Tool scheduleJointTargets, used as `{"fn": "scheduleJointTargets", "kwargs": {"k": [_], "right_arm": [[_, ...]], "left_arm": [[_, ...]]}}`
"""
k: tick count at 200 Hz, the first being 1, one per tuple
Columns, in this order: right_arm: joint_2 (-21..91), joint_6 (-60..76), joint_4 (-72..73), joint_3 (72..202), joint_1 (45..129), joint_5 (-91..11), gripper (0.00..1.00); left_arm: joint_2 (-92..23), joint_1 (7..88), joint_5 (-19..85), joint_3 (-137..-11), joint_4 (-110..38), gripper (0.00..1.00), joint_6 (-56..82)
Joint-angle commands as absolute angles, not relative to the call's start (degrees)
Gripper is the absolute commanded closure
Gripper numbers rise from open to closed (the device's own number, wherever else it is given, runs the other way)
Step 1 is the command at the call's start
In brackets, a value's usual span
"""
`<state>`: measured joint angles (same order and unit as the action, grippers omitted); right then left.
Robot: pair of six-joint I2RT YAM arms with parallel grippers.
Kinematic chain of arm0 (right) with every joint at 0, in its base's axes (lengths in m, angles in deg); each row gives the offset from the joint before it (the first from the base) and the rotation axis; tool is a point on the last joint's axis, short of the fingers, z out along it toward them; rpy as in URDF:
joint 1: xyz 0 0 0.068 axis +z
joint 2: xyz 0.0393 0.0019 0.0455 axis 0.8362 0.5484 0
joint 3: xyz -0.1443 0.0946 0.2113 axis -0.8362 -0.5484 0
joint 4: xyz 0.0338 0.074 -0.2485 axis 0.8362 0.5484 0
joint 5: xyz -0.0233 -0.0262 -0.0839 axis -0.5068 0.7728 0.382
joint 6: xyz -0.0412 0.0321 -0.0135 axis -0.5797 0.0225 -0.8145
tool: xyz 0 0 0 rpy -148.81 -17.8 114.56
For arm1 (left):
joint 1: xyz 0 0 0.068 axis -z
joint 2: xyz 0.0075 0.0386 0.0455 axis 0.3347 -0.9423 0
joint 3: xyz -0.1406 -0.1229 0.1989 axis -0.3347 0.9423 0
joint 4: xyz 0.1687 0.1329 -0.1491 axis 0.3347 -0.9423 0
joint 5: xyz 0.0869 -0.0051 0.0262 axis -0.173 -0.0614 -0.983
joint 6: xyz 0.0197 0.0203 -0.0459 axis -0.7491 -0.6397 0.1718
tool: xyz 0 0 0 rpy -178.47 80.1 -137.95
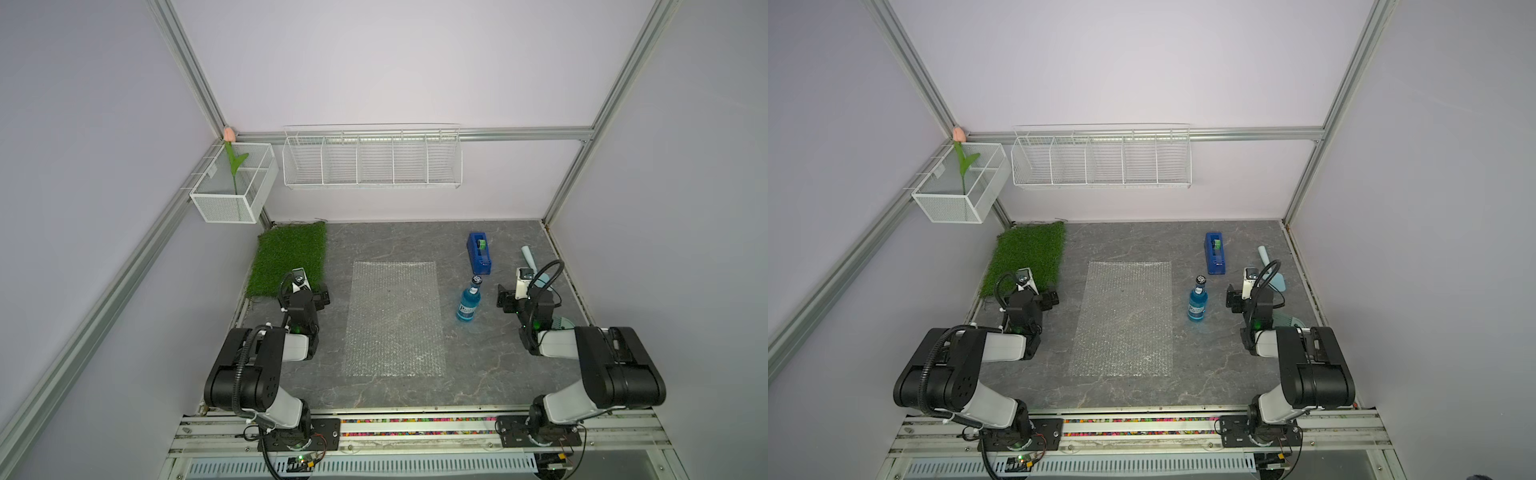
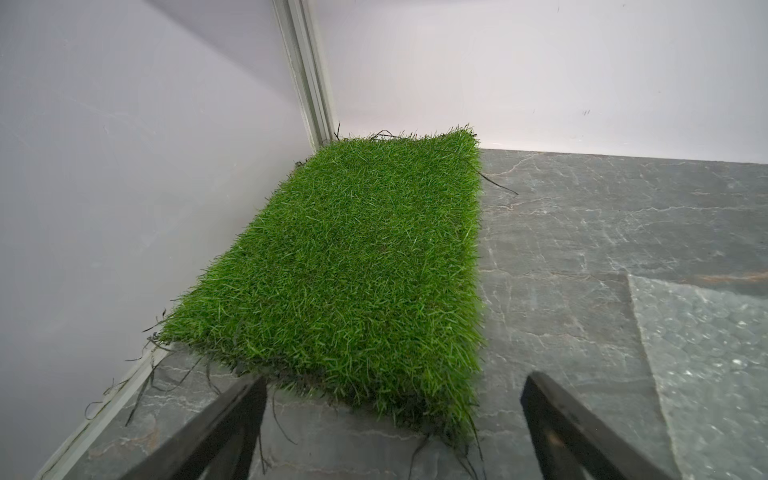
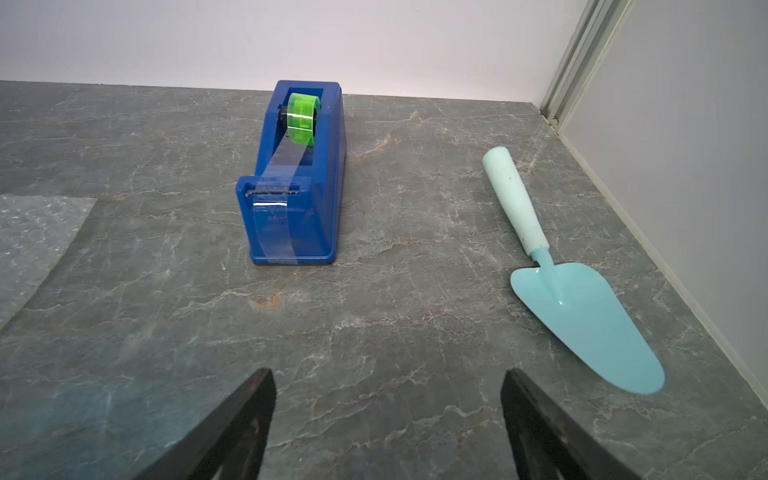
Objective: Wrap wine bottles in bubble wrap
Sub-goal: Pick up the wine bottle from the center of the board.
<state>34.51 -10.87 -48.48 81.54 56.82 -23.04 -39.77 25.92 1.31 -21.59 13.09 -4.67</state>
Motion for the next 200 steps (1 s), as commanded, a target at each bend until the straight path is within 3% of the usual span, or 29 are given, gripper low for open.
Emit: {"fn": "scheduleJointTargets", "kwargs": {"k": [1, 200], "right_arm": [[34.89, -11.15, -50.14, 82.09, 56.83, -22.23, 0.12], [35.02, -10.89, -49.82, 82.37, 56.58, -23.05, 0.12]], "left_arm": [[-40.36, 25.53, 0.93, -22.84, 14.55, 0.01, -3.65], [-40.17, 24.22, 2.95, -23.73, 12.52, 0.00, -2.48]]}}
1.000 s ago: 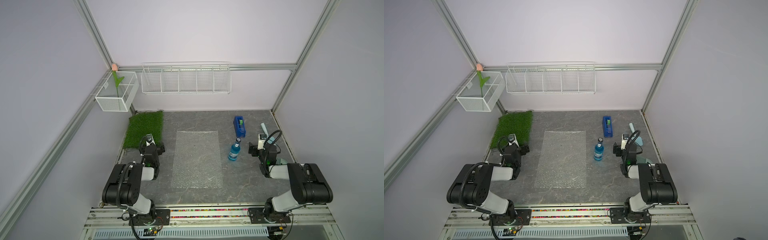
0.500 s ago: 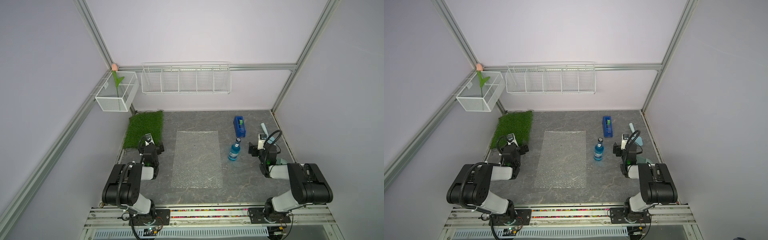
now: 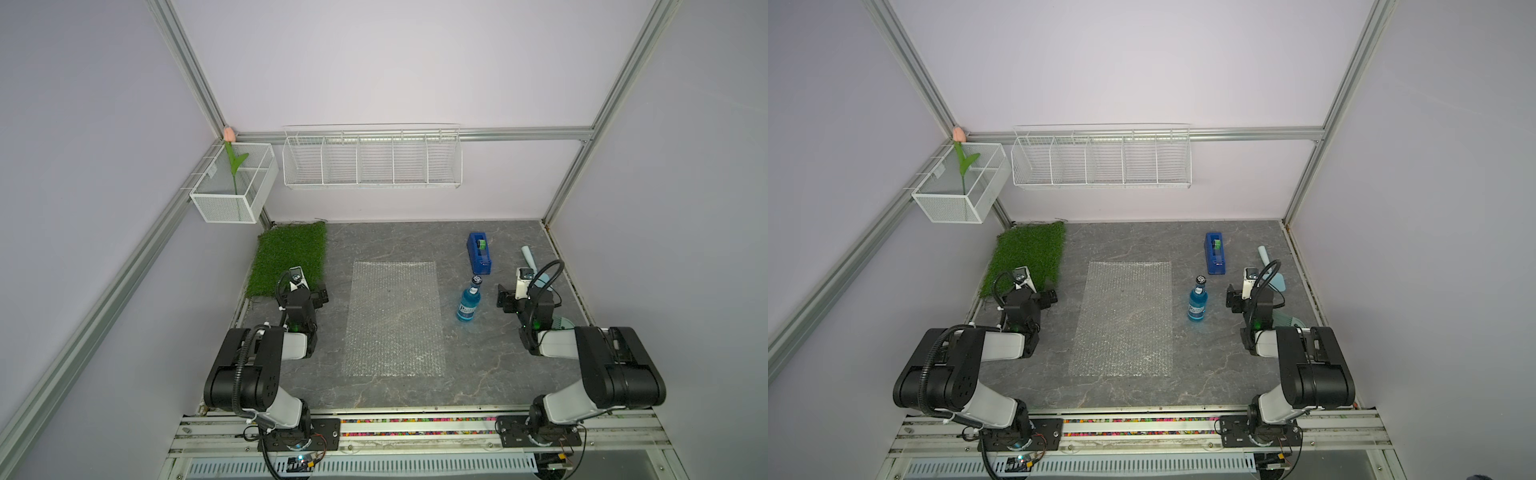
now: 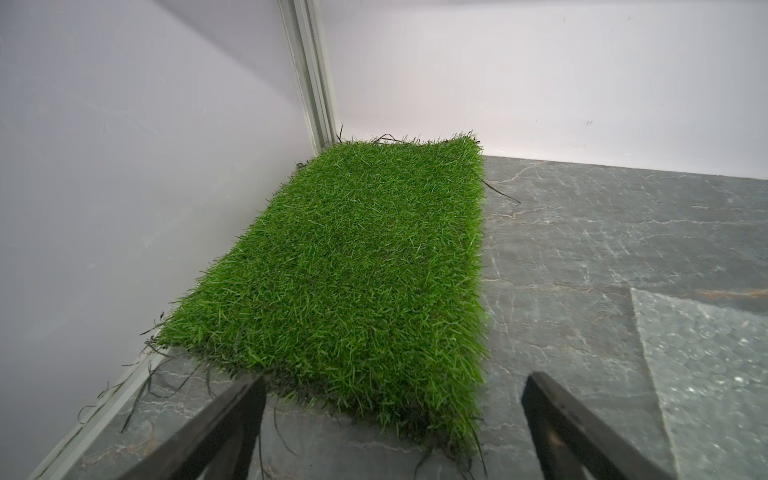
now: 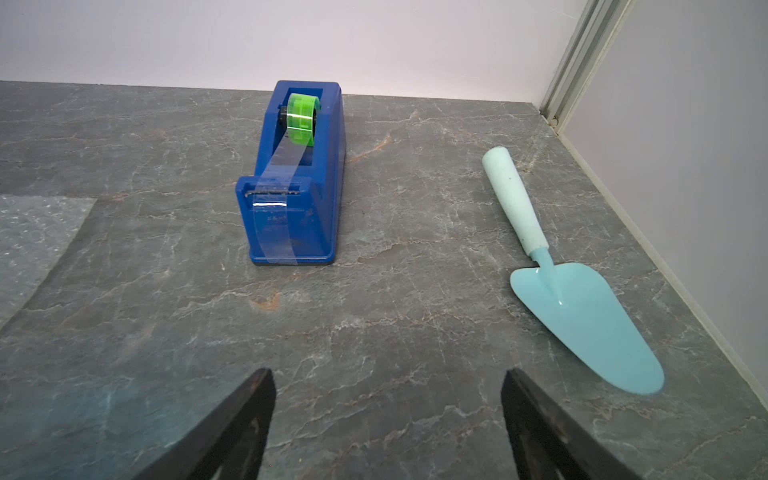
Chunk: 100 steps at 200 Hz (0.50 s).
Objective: Wrap wine bottles in bubble wrap
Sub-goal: Pick up the wine bottle from the center of the board.
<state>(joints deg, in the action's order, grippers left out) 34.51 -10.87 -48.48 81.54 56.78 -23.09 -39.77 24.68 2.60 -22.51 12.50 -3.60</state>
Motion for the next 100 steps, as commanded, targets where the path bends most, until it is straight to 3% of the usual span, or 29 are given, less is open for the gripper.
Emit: {"fn": "scheduleJointTargets", "kwargs": {"k": [1, 33, 67, 100], "right_arm": [[35.05, -10.89, -49.85, 82.32, 56.57, -23.07, 0.12], [28.89, -8.98, -47.81, 80.96, 56.48, -18.21, 0.12], [9.82, -6.89, -30.65, 83.27, 55.58, -15.70, 0.12], [-9.54, -5.91, -14.41, 84.37, 55.11, -21.25, 0.12]], "left_arm": [[-40.21, 24.21, 2.95, -23.72, 12.52, 0.00, -2.47], [-34.67, 26.63, 0.85, -22.61, 10.42, 0.01, -5.18], [-19.11, 28.61, -0.01, -30.02, -9.09, 0.01, -2.83], [-15.15, 28.91, 8.56, -44.29, -31.09, 0.01, -3.34]]}}
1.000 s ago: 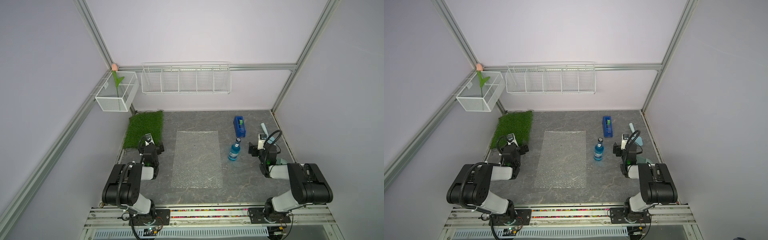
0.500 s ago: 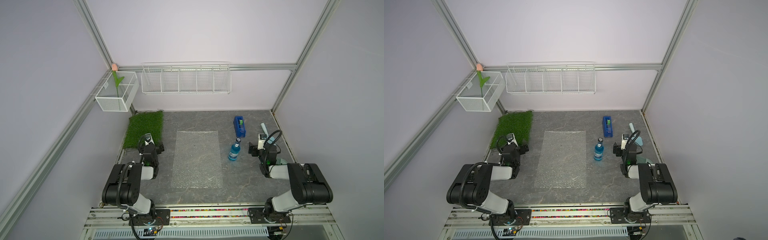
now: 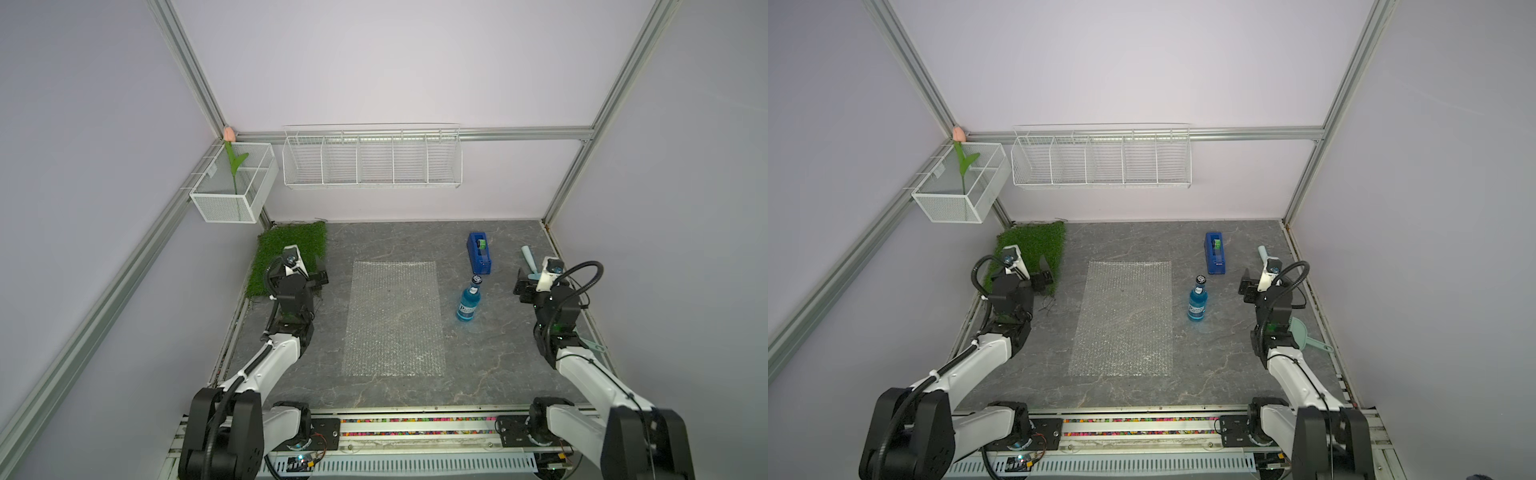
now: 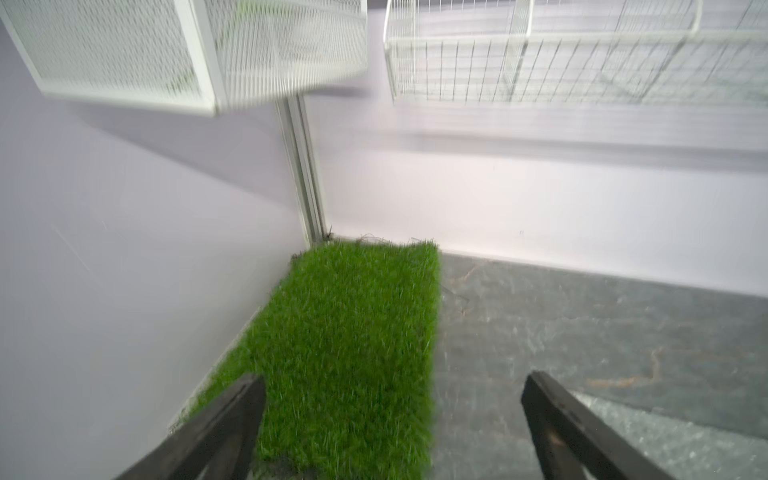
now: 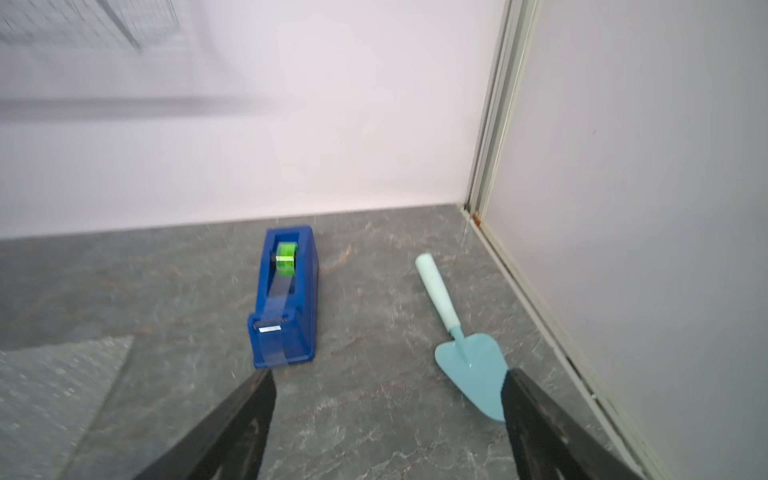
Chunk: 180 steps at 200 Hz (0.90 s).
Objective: Wrap wine bottles in bubble wrap
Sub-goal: Pick up the wine bottle from the center of the board.
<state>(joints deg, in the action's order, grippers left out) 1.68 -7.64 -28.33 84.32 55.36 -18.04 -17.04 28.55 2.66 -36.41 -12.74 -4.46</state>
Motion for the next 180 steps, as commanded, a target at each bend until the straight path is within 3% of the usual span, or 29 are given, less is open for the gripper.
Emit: {"fn": "scheduleJointTargets", "kwargs": {"k": [1, 32, 72, 119, 146, 180], "right_arm": [[-10.21, -5.89, -14.08, 84.25, 55.14, -21.60, 0.12], [-22.30, -5.69, -7.61, 82.49, 56.92, -34.37, 0.12], [-26.18, -9.67, 1.07, 83.51, 70.11, -31.74, 0.12], [-23.76, -9.42, -3.55, 78.58, 84.28, -20.83, 0.12], [-20.51, -7.52, -13.81, 73.81, 85.51, -17.25, 0.12], [-7.30, -6.76, -27.58, 72.94, 85.52, -17.55, 0.12]], "left_arm": [[-15.13, 28.93, 8.74, -44.55, -31.43, 0.01, -3.24], [-15.86, 29.64, 14.01, -49.95, -38.34, 0.01, 1.15], [-18.64, 31.68, 14.63, -53.07, -43.29, 0.01, 4.23], [-18.19, 31.68, 15.33, -51.41, -44.07, 0.01, 6.78], [-17.84, 31.68, 15.02, -50.61, -44.43, 0.01, 6.95], [-18.32, 31.68, 14.40, -48.89, -42.82, 0.01, 8.27]]}}
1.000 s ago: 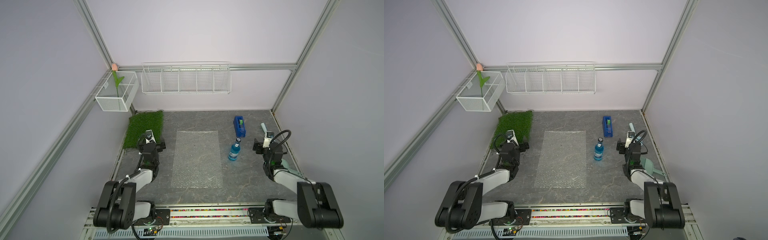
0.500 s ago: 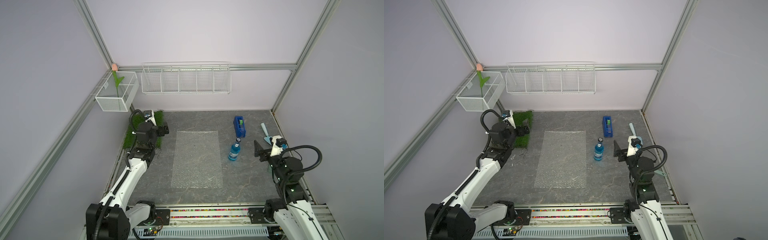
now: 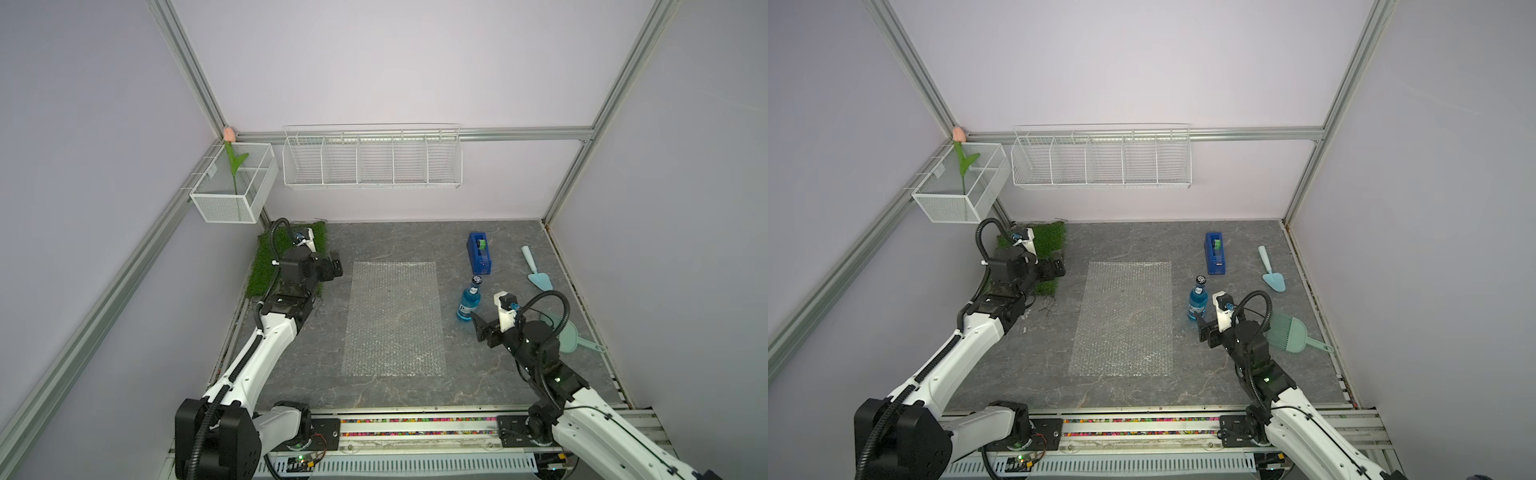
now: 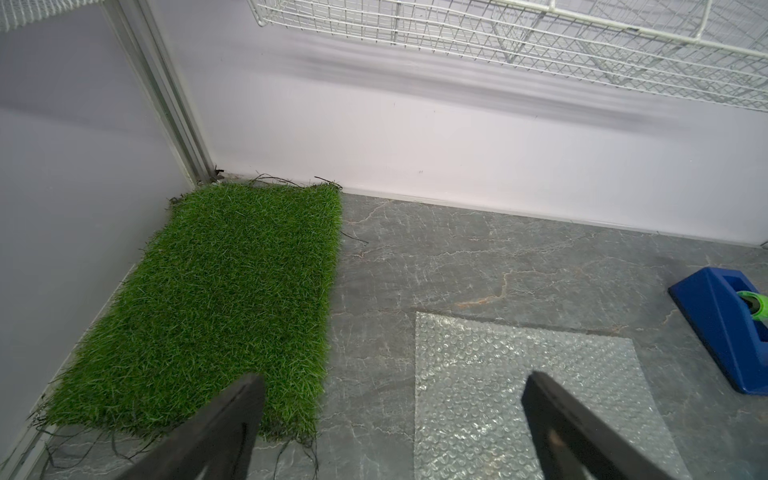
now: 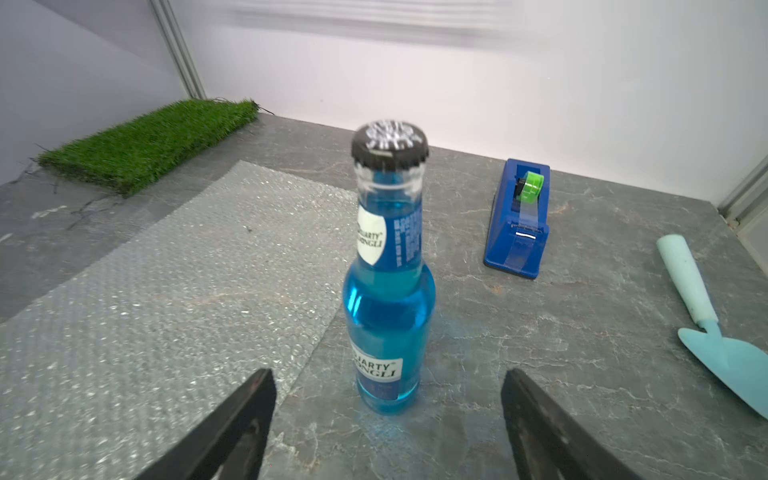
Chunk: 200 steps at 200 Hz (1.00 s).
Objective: Wrap wine bottles in bubble wrap
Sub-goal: Pick up the wine bottle from the center of the board.
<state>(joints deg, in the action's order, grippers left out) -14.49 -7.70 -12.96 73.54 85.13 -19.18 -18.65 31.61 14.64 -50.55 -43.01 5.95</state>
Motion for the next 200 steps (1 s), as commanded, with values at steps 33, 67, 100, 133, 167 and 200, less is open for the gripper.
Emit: {"fn": "scheduleJointTargets", "kwargs": {"k": [33, 67, 100, 133, 167, 200], "right_arm": [[6.58, -7.65, -39.30, 74.82, 85.55, -18.66, 0.12], [19.39, -6.69, -53.53, 75.76, 85.57, -16.81, 0.12], [31.30, -7.12, -69.30, 75.86, 85.58, -15.22, 0.09], [40.91, -6.22, -80.95, 76.17, 85.84, -14.44, 0.03], [42.83, -7.24, -80.99, 76.92, 86.45, -12.39, 0.09], [42.38, -8.99, -80.99, 76.58, 86.52, -10.60, 0.24]], "left_arm": [[-19.13, 31.68, 14.36, -48.41, -42.23, 0.01, 8.85], [-19.42, 31.68, 14.39, -48.67, -42.58, 0.01, 8.47], [-19.65, 31.64, 13.77, -49.03, -43.45, 0.01, 7.69], [-19.75, 31.68, 13.13, -49.33, -45.06, 0.01, 7.75], [-18.95, 31.65, 12.50, -49.23, -45.79, 0.01, 7.37], [-19.17, 31.64, 12.37, -49.29, -45.83, 0.01, 7.33]]}}
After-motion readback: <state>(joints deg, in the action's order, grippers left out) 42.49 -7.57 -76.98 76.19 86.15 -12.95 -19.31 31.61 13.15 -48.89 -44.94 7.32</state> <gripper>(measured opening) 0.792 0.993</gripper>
